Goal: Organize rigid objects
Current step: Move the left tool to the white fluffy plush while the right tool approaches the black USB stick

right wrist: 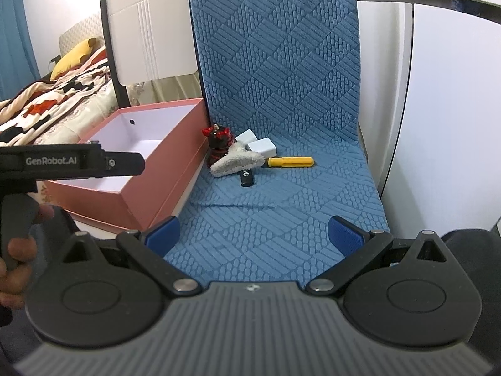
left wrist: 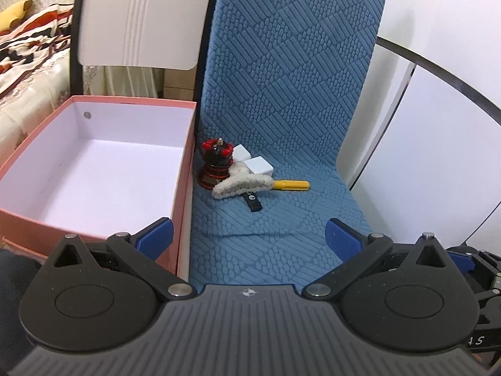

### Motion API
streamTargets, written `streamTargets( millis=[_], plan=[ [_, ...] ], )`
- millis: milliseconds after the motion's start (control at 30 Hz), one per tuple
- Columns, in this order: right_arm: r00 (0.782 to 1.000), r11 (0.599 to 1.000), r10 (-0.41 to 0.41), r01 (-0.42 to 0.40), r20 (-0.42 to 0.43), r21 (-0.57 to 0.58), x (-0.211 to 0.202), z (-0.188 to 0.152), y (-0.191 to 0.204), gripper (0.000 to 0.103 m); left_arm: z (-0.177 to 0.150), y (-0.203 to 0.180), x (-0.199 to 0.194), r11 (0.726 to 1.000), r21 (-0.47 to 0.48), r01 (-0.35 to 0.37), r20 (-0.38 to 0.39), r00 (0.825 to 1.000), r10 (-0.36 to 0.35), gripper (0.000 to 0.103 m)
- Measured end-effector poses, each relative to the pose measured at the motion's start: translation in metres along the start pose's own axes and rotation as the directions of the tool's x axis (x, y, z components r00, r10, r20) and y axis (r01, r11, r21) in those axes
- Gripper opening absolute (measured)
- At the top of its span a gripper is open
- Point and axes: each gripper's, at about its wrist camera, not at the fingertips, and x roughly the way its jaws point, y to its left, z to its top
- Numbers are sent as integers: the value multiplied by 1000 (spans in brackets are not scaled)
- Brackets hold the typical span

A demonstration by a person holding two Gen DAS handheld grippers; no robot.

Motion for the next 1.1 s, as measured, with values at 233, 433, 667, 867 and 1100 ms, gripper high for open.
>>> streamTargets(
  millis=[233, 433, 667, 867, 1100],
  plan=[
    [1000, 1000, 14, -14, -11, -1, 26, 1, -8, 103, 5, 1, 31, 999, 9, 44, -10, 999, -44, 103],
    [999, 999, 26, -27, -21, -25, 52, 7, -14, 103, 13, 6, 55, 998, -18, 56, 19, 998, -56, 103],
    [998, 998, 42, -43, -36, -35, 76, 15, -18, 103, 23, 7, 78, 999, 4, 49, -3, 999, -49, 103],
    [998, 997, 61, -62, -31, -42, 93, 22, -21, 101, 29, 3, 91, 998, 43, 37, 15, 999, -38, 103],
    [997, 996, 70, -71, -30, -55, 114, 26, -28, 95, 34, 1, 110, 998, 59, 32, 16, 999, -33, 101]
  ],
)
